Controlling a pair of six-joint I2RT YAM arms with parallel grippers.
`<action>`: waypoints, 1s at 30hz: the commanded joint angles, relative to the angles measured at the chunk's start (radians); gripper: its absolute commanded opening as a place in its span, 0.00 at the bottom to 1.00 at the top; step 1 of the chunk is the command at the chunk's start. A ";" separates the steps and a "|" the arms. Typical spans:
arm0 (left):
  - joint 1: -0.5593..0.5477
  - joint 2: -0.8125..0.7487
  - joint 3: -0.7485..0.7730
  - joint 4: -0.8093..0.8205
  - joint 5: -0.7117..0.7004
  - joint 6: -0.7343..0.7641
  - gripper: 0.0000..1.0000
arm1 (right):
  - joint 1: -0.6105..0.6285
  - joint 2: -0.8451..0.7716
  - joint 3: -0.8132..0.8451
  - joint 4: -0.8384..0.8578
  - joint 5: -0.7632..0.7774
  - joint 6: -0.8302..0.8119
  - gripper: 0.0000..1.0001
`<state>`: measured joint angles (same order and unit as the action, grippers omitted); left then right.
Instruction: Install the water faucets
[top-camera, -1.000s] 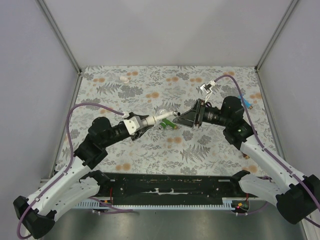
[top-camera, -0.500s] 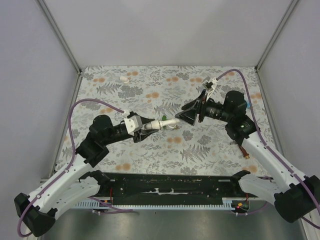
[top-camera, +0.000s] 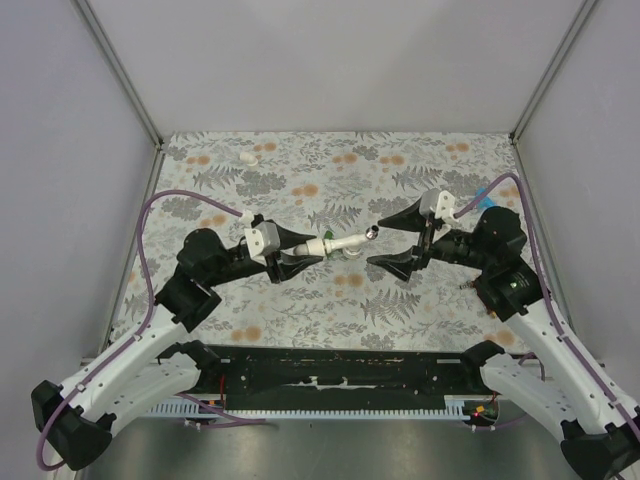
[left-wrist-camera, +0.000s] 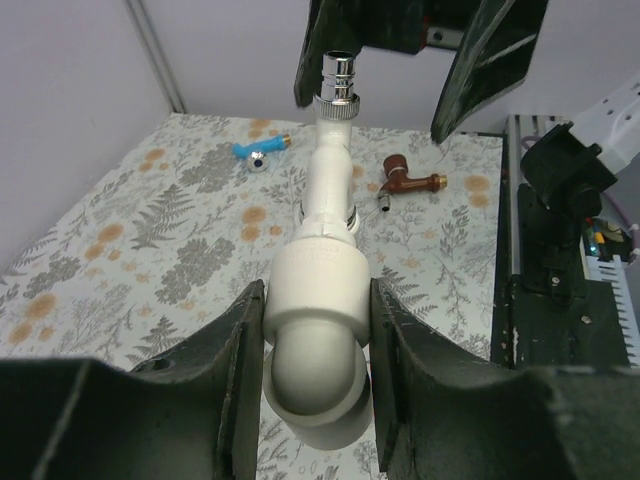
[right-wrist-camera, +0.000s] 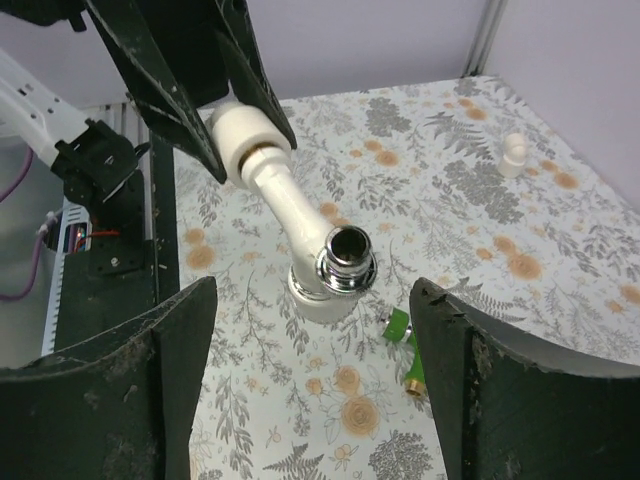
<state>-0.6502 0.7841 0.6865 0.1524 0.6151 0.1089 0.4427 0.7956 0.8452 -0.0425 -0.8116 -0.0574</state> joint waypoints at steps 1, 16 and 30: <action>0.000 -0.005 0.002 0.174 0.095 -0.090 0.02 | 0.001 0.042 -0.021 0.003 -0.128 -0.070 0.84; 0.000 -0.014 0.008 0.057 0.077 0.081 0.02 | 0.007 0.300 -0.021 0.510 -0.250 0.652 0.41; -0.019 -0.120 -0.007 -0.071 -0.207 0.295 0.02 | -0.039 0.363 -0.135 0.643 -0.037 1.076 0.56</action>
<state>-0.6769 0.7288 0.6701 0.0250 0.5365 0.3275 0.4583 1.2148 0.7204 0.5205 -0.9844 0.9756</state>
